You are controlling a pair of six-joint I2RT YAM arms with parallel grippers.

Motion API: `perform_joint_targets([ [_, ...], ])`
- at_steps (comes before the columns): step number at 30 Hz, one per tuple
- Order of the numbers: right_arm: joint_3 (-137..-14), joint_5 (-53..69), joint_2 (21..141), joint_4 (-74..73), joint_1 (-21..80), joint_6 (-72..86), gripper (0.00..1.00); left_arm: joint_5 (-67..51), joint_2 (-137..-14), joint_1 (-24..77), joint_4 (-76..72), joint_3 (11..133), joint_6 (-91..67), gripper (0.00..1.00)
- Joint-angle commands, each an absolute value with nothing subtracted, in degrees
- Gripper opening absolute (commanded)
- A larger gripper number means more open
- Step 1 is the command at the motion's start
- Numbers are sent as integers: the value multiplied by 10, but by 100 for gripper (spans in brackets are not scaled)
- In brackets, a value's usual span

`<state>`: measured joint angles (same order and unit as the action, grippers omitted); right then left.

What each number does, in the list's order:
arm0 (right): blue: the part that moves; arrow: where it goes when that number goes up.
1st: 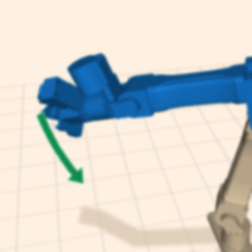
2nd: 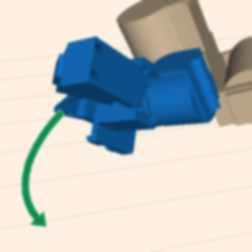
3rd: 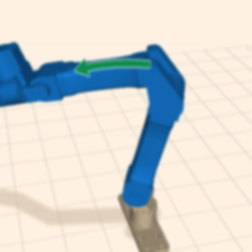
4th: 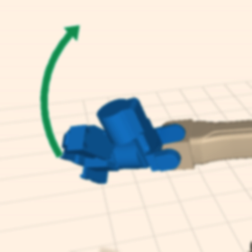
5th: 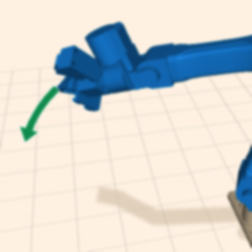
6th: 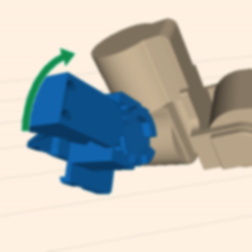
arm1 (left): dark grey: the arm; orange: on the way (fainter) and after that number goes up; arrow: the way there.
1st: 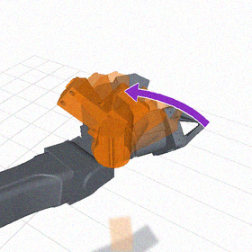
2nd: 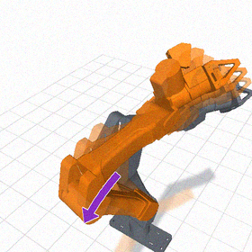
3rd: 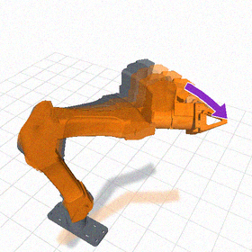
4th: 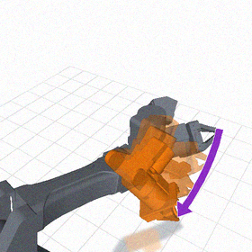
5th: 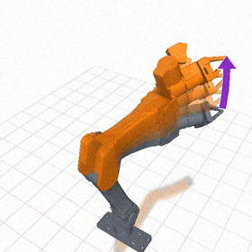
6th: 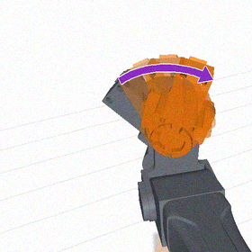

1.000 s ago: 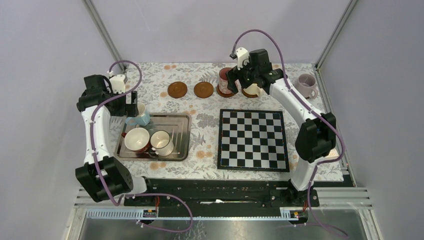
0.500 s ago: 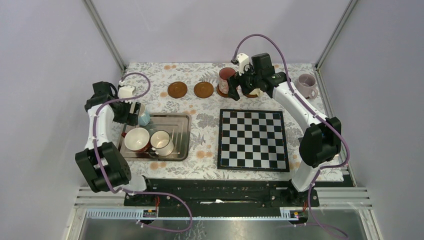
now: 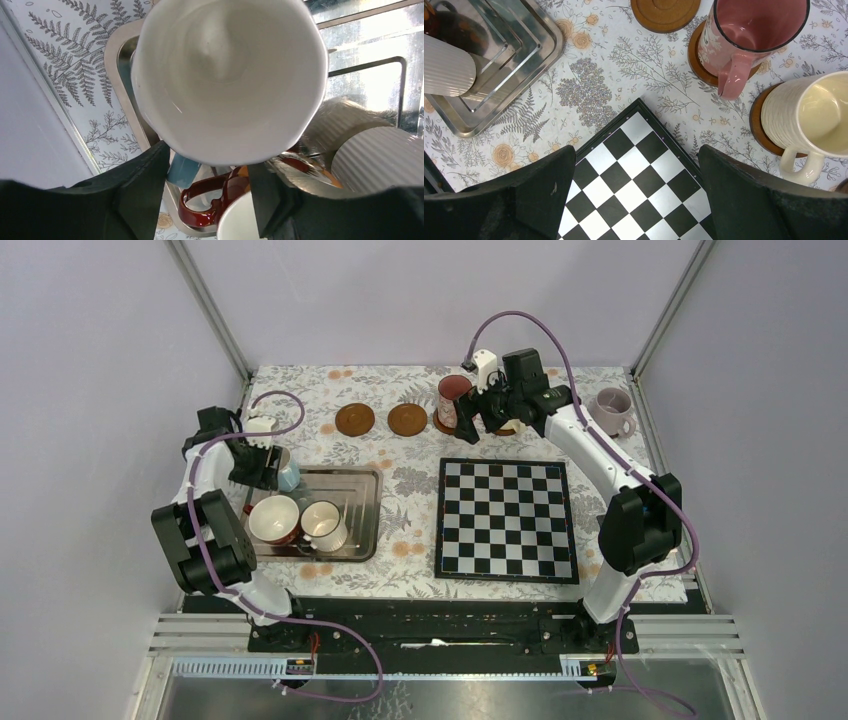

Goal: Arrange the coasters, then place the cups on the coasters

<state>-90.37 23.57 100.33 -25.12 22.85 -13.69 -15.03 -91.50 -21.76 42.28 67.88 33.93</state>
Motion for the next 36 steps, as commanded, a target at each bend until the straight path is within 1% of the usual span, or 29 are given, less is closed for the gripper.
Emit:
perform_joint_targets([
  [1, -902, 244, 978, -259, 226, -136, 100, -184, -916, -220, 388, 695, 329, 56],
  [10, -903, 246, 982, -257, 226, -133, 100, -213, -904, -209, 388, 674, 304, 20],
  [14, -904, 247, 983, -258, 226, -133, 100, -216, -898, -197, 386, 667, 288, 1],
  [25, -904, 243, 984, -260, 227, -133, 100, -222, -824, -102, 334, 636, 171, 0],
  [36, -901, 236, 979, -265, 226, -136, 99, -181, -804, 14, 309, 630, 79, 0],
])
